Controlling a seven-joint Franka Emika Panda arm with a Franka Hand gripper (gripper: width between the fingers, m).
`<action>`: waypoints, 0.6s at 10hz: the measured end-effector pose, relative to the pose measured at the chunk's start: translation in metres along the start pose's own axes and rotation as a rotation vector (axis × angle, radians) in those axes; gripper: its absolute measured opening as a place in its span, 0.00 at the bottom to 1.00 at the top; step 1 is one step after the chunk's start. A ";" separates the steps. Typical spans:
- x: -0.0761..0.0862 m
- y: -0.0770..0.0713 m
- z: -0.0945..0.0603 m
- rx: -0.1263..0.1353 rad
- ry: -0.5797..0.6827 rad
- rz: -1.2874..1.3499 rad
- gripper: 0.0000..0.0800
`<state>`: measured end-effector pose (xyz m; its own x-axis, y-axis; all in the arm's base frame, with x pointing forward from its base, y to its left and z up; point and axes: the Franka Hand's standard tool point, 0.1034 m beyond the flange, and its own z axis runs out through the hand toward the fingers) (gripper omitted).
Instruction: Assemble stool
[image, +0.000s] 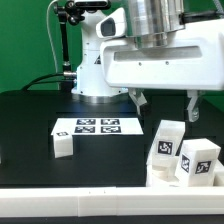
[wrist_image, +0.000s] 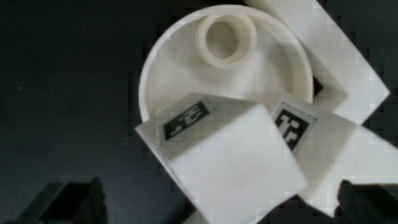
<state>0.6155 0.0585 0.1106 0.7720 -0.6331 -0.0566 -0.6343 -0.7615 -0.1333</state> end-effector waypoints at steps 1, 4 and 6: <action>0.000 -0.001 0.001 -0.002 0.012 -0.123 0.81; -0.003 0.000 0.008 -0.008 0.006 -0.435 0.81; -0.001 0.002 0.008 -0.013 0.007 -0.551 0.81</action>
Offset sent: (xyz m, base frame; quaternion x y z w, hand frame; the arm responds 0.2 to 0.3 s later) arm 0.0000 0.0175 -0.0072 0.0270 -0.0116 -0.2930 0.9556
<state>0.6139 0.0589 0.1025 0.9896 -0.1415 0.0245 -0.1372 -0.9821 -0.1295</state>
